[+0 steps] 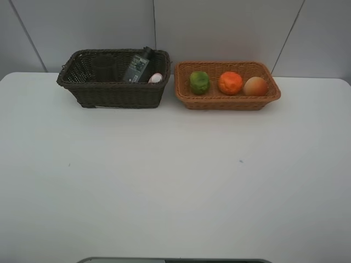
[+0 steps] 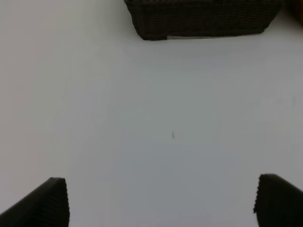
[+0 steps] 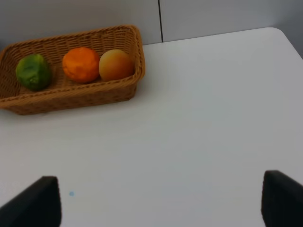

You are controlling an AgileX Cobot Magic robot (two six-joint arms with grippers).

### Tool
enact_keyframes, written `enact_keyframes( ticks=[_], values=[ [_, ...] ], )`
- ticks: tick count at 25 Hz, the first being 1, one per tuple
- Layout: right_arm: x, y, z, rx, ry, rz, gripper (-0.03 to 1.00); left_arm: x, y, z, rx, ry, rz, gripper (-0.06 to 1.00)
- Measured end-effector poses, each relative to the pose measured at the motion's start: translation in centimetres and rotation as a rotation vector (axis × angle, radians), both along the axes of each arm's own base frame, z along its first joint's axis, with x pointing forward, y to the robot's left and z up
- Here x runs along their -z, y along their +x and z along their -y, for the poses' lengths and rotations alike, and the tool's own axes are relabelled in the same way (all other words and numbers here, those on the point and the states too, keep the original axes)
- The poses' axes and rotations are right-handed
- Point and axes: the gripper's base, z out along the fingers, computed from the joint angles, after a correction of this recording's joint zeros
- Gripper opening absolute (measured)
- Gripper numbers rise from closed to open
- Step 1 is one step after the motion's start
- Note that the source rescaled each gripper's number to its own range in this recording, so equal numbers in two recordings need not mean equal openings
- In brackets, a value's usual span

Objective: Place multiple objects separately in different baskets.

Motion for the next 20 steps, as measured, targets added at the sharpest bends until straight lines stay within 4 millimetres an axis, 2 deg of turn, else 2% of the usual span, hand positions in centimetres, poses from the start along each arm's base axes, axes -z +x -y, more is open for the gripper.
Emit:
enact_keyframes(
  ticks=[20],
  values=[
    [0.00, 0.00, 0.00, 0.000, 0.000, 0.000, 0.90, 0.04, -0.70, -0.02, 0.000, -0.001, 0.047, 1.00]
  ],
)
